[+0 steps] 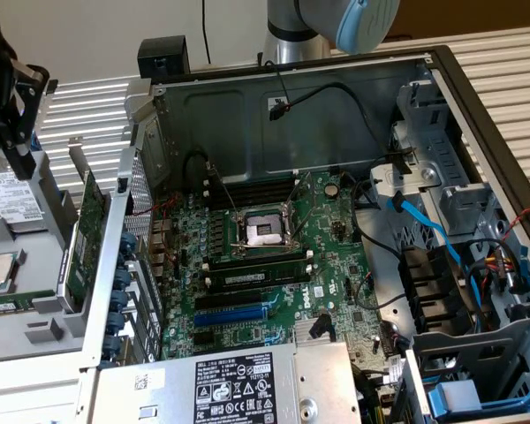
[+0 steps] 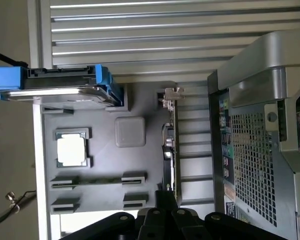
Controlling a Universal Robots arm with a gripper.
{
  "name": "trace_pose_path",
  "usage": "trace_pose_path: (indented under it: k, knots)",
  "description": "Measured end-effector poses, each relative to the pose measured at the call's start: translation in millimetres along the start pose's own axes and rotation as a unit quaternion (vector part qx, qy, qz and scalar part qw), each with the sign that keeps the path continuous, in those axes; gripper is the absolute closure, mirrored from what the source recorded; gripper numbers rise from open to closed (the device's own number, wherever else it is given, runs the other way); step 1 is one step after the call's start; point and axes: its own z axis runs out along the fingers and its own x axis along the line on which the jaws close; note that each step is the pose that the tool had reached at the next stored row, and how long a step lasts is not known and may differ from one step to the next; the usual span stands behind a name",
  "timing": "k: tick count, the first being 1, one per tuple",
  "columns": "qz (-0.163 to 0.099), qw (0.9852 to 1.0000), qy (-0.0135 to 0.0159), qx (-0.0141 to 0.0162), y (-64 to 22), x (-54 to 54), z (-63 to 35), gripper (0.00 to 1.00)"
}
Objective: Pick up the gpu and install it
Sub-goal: 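Insert the gpu into the slot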
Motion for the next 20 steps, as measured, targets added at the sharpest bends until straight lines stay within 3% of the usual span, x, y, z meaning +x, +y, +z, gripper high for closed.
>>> trace_pose_path:
  k: [9,11,13,15,16,20]
  knots:
    - [0.001,1.0,-0.0006,-0.0029,-0.2,-0.8,13.8,0.88]
    - [0.001,1.0,-0.0006,-0.0031,-0.2,-0.8,15.7,0.82]
    - [0.002,1.0,-0.0006,-0.0033,-0.3,-0.7,17.5,0.7]
    - [0.002,1.0,-0.0006,-0.0036,-0.3,-0.7,19.8,0.7]
    - [0.002,1.0,-0.0007,-0.0038,-0.4,-0.6,21.2,0.64]
    - [0.003,1.0,-0.0013,-0.0044,-0.5,-0.4,28.5,0.64]
